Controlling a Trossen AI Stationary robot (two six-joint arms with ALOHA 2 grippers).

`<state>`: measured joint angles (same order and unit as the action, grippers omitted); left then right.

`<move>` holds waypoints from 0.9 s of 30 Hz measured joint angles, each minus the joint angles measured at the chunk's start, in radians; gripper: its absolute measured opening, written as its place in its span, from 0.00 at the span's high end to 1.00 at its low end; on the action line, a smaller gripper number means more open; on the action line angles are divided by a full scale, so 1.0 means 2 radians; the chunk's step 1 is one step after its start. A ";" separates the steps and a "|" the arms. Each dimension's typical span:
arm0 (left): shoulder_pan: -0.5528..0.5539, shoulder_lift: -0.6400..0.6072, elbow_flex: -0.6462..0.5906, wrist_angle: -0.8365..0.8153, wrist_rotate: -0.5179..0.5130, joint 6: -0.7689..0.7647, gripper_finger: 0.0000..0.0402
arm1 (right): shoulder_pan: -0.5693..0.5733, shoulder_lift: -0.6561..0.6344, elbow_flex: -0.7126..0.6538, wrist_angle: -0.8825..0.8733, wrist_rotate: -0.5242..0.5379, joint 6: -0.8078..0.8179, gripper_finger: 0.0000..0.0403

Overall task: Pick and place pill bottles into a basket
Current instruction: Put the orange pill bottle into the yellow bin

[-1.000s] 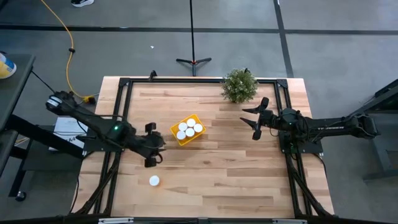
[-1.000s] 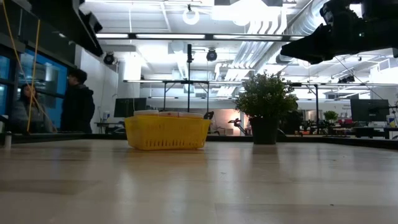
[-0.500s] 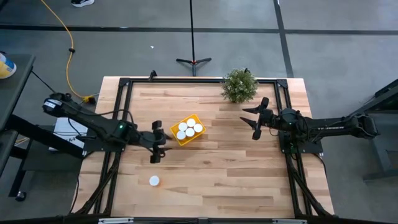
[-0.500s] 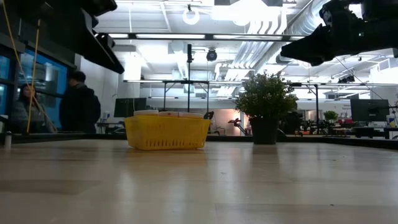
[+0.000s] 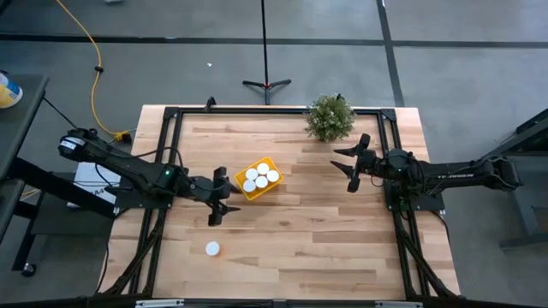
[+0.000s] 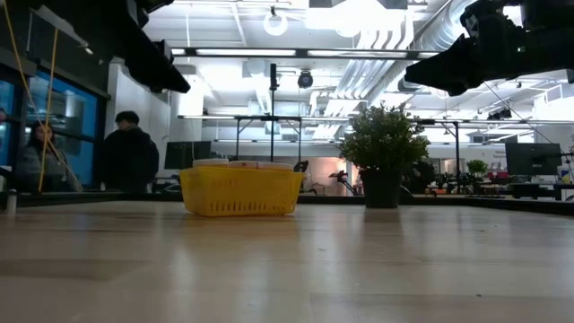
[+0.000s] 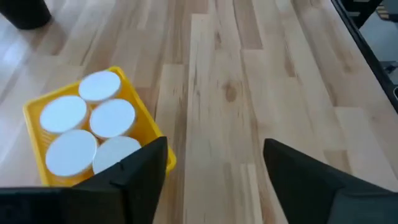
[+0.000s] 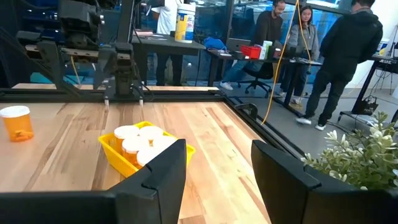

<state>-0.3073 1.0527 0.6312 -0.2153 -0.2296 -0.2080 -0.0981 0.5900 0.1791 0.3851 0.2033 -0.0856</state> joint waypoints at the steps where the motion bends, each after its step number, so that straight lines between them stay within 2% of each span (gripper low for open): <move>1: 0.000 0.000 0.000 -0.001 0.000 -0.003 0.28 | 0.000 0.000 0.000 0.000 0.000 0.000 0.57; 6: 0.000 0.000 0.000 -0.037 0.022 -0.034 0.33 | 0.000 0.000 0.000 0.000 0.000 -0.002 0.57; 10: 0.000 0.000 0.000 -0.075 0.090 -0.049 0.34 | 0.000 0.000 0.000 0.000 0.000 -0.001 0.57; 19: -0.008 0.000 0.000 -0.090 0.218 -0.093 0.34 | 0.000 0.000 0.000 0.000 0.000 -0.001 0.57; 27: -0.062 0.000 0.000 -0.134 0.224 -0.180 0.34 | 0.000 0.000 0.000 0.000 0.000 -0.001 0.57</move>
<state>-0.4313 1.0523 0.6315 -0.4827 0.2190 -0.5675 -0.0978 0.5900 0.1791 0.3855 0.2039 -0.0868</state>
